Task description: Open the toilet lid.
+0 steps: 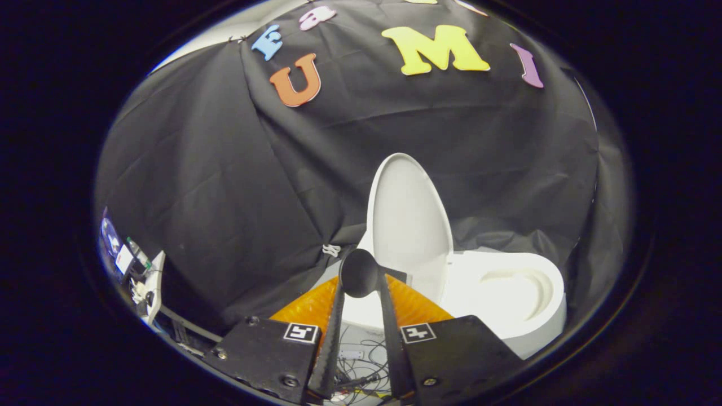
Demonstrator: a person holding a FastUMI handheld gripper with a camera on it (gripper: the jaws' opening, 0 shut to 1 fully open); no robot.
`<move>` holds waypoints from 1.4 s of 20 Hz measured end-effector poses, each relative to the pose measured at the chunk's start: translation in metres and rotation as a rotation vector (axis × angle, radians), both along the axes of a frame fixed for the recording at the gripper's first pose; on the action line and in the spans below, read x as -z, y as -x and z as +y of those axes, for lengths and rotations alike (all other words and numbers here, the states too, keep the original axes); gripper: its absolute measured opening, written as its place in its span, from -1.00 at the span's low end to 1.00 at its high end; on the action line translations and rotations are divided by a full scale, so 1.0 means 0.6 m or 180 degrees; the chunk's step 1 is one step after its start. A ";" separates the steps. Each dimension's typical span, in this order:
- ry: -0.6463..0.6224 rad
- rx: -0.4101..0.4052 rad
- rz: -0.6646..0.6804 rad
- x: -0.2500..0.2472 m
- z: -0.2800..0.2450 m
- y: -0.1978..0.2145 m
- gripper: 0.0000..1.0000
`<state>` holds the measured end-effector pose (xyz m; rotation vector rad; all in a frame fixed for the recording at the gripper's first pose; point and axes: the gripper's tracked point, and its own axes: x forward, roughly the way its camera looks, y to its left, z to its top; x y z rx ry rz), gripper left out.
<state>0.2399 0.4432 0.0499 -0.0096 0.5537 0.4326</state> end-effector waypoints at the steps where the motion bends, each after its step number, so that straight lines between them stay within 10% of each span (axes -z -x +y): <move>1: 0.0012 -0.0005 0.0008 0.000 -0.001 0.008 -0.16; 10: 0.0500 0.0071 -0.0340 0.027 -0.128 0.049 0.33; 28: 0.0508 0.0594 -0.0943 0.076 -0.510 0.234 0.29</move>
